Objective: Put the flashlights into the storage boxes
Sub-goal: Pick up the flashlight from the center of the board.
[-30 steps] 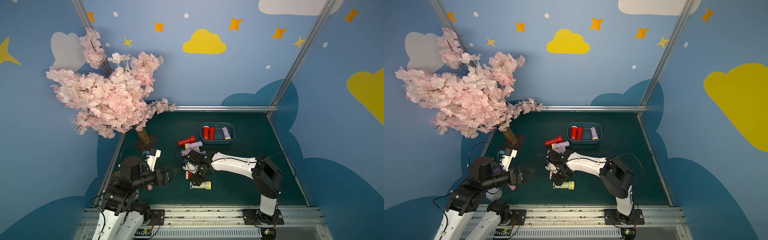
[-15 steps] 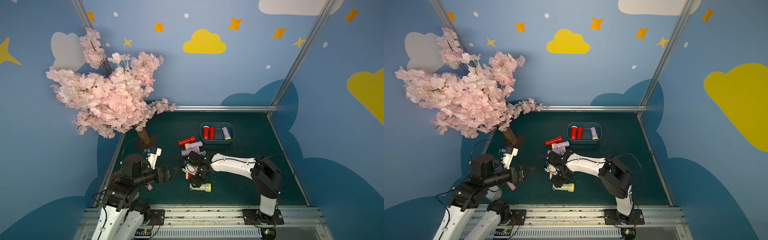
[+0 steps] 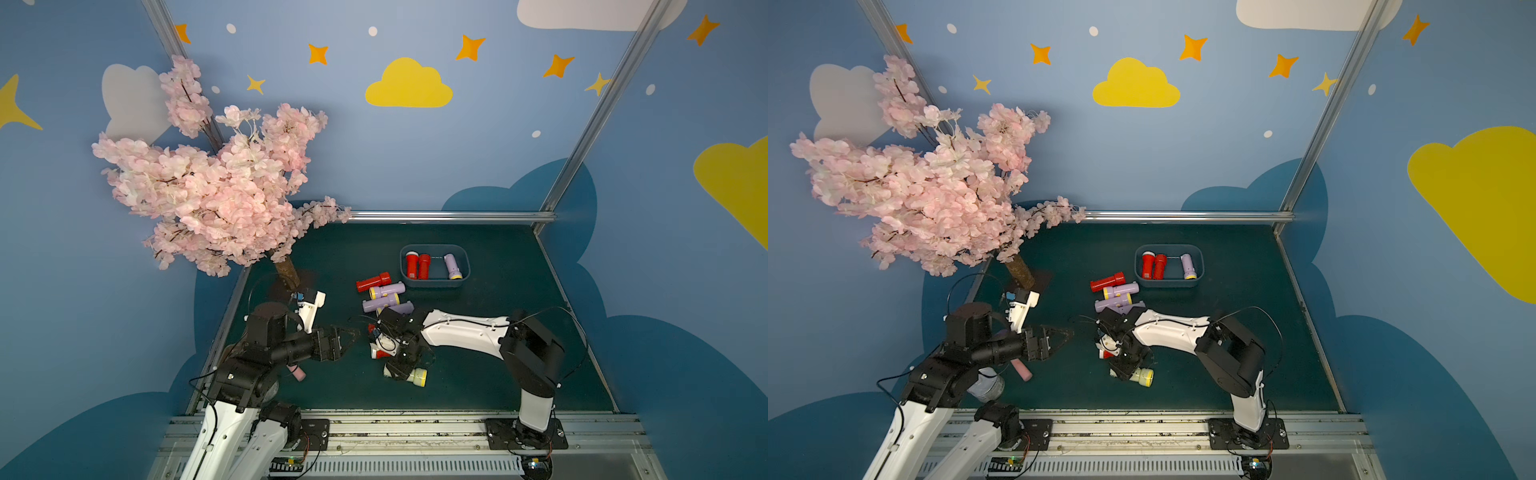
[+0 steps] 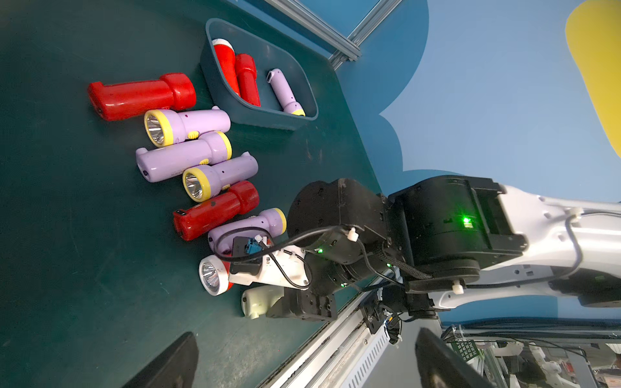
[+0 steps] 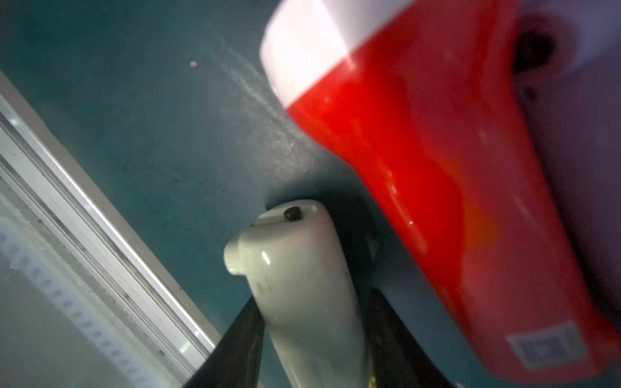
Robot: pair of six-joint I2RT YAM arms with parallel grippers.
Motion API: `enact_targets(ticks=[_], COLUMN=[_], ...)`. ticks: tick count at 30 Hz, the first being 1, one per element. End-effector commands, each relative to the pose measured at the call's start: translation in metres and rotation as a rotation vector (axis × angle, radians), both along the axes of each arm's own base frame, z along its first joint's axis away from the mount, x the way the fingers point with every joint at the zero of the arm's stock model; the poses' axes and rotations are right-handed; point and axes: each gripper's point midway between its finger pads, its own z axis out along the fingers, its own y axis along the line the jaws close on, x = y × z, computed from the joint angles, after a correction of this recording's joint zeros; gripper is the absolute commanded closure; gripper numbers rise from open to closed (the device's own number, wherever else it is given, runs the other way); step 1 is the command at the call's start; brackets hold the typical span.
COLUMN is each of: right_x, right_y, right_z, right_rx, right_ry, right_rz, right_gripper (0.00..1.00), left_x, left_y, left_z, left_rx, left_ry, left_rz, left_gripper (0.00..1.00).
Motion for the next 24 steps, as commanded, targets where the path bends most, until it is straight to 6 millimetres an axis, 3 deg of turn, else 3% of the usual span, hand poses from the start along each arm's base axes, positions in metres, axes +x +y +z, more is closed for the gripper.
enact_targets(ticks=[1, 7, 18, 24], right_x=[0.000, 0.001, 0.010, 0.017], right_y=[-0.003, 0.002, -0.006, -0.007], right_z=[-0.007, -0.010, -0.018, -0.010], right_rx=[-0.051, -0.061, -0.131, -0.136], right_ry=[-0.011, 0.001, -0.038, -0.075], right_rz=[0.010, 0.014, -0.009, -0.022], right_gripper=[0.59, 0.58, 0.55, 0.70], left_x=[0.003, 0.010, 0.025, 0.031], left_y=[-0.001, -0.002, -0.004, -0.002], left_z=[0.009, 0.012, 0.015, 0.019], left_rx=[0.005, 0.013, 0.033, 0.057], left_ry=[-0.049, -0.069, -0.102, -0.122], left_rz=[-0.016, -0.014, -0.017, -0.016], left_gripper=[0.01, 0.01, 0.01, 0.01])
